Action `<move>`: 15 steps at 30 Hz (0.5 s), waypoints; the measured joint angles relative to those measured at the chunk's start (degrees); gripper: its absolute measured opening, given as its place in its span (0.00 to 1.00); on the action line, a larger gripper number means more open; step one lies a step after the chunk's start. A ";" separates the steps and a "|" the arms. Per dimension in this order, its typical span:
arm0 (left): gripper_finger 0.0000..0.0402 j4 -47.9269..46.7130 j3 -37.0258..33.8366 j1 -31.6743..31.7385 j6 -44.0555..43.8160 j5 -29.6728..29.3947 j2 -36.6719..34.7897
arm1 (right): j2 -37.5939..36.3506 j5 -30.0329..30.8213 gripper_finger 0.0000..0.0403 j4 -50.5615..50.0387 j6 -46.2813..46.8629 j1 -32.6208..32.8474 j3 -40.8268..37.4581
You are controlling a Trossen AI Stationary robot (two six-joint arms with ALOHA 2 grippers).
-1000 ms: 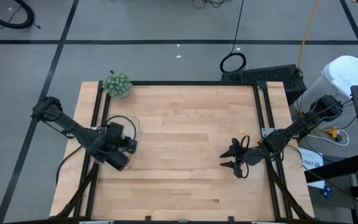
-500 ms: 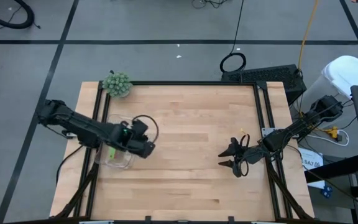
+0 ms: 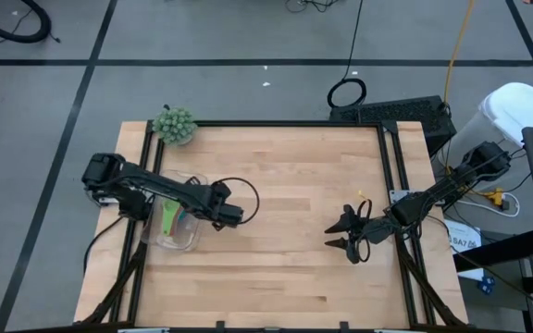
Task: Nest measuring cups in basket
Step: Adjust the transparent bin on the table
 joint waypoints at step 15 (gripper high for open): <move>0.01 -1.04 -6.89 1.99 1.18 0.34 0.64 | 0.00 -0.02 0.45 0.22 0.26 0.00 0.02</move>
